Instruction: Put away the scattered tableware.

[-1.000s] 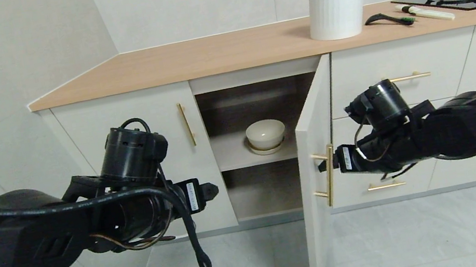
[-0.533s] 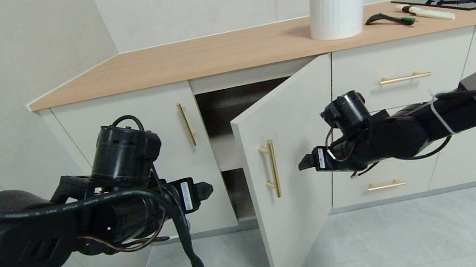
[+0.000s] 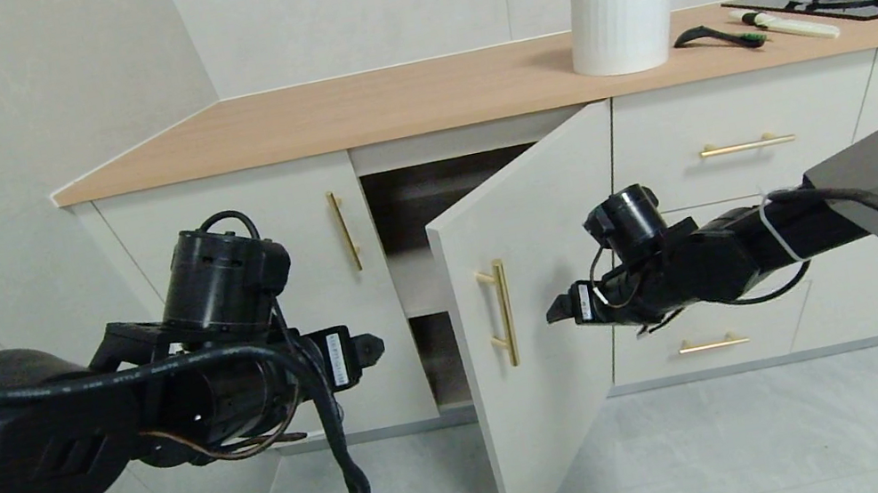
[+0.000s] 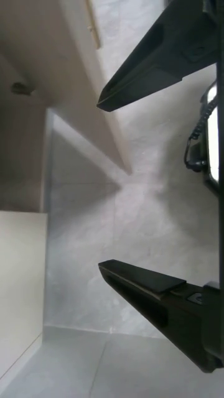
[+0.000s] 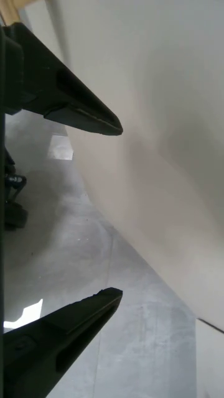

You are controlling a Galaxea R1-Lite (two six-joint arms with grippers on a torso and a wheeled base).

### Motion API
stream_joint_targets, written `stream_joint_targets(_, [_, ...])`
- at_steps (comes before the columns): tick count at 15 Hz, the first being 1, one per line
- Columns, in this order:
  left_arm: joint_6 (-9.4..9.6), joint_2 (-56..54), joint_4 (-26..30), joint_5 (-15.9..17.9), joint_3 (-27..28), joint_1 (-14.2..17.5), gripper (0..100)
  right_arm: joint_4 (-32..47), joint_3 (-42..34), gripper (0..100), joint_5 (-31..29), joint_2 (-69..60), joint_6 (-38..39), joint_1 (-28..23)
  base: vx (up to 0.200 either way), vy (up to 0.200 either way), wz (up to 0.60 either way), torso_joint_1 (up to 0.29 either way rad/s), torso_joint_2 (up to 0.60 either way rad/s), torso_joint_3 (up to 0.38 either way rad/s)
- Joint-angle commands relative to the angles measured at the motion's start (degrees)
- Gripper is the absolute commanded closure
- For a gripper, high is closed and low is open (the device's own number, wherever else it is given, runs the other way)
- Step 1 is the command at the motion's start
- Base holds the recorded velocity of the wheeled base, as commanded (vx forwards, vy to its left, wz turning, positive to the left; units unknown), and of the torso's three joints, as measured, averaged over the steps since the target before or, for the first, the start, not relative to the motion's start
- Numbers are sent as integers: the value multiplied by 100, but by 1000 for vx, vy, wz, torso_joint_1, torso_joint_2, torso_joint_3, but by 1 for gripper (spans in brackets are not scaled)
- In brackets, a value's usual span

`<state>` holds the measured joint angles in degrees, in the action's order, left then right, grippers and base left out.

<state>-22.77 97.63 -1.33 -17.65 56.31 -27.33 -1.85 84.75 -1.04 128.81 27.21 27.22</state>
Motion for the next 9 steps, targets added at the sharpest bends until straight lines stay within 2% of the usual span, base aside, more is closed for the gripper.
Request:
stream_joint_targets(1, [54,-16,-8,-1,12,105,0,-8,15,0,-2,83,21,2,200,0,0,-7,2,7])
stream_joint_targets(4, [62,-43,-8,-10,56,255,0,-26,15,0,-2,101,39,2,200,0,0,6,4,-2])
stream_joint_targets(9, [71,-113,-17,-98,108,378,0,-825,59,0,-19,215,645,11,0,0,0,0,0,0])
